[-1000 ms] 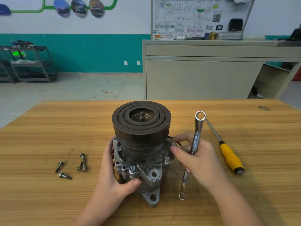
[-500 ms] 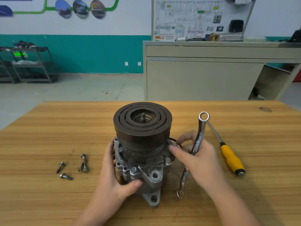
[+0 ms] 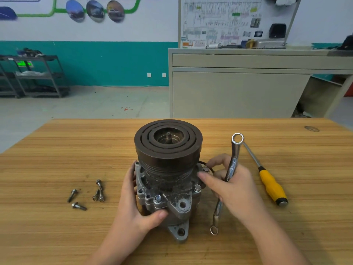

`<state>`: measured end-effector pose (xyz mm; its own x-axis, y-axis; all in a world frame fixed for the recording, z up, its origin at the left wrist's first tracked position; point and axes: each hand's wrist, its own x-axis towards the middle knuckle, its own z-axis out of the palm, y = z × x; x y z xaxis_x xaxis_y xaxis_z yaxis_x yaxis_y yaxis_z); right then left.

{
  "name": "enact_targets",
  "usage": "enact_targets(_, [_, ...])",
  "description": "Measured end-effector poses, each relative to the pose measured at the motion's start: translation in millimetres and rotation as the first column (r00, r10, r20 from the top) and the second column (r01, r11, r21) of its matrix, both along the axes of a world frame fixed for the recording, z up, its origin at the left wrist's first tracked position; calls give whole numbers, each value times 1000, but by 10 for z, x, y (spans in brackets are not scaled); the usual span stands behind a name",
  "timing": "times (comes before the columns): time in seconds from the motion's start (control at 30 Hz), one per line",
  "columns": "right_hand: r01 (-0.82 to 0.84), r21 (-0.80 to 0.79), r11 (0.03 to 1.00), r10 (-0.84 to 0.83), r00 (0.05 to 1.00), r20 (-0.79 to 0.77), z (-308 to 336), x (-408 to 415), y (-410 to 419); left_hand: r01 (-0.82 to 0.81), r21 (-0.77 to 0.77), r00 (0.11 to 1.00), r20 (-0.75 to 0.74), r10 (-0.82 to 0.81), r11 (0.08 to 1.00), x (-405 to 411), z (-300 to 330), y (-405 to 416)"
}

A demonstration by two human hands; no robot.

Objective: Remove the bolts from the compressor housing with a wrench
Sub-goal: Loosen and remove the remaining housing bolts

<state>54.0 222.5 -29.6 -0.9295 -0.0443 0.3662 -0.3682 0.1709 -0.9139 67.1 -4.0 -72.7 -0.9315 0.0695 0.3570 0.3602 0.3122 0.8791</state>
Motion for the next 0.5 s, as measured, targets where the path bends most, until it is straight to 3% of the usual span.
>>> enact_targets(0.5, [-22, 36, 999, 22, 1000, -6, 60, 61, 2, -12, 14, 999, -34, 12, 1000, 11, 25, 18])
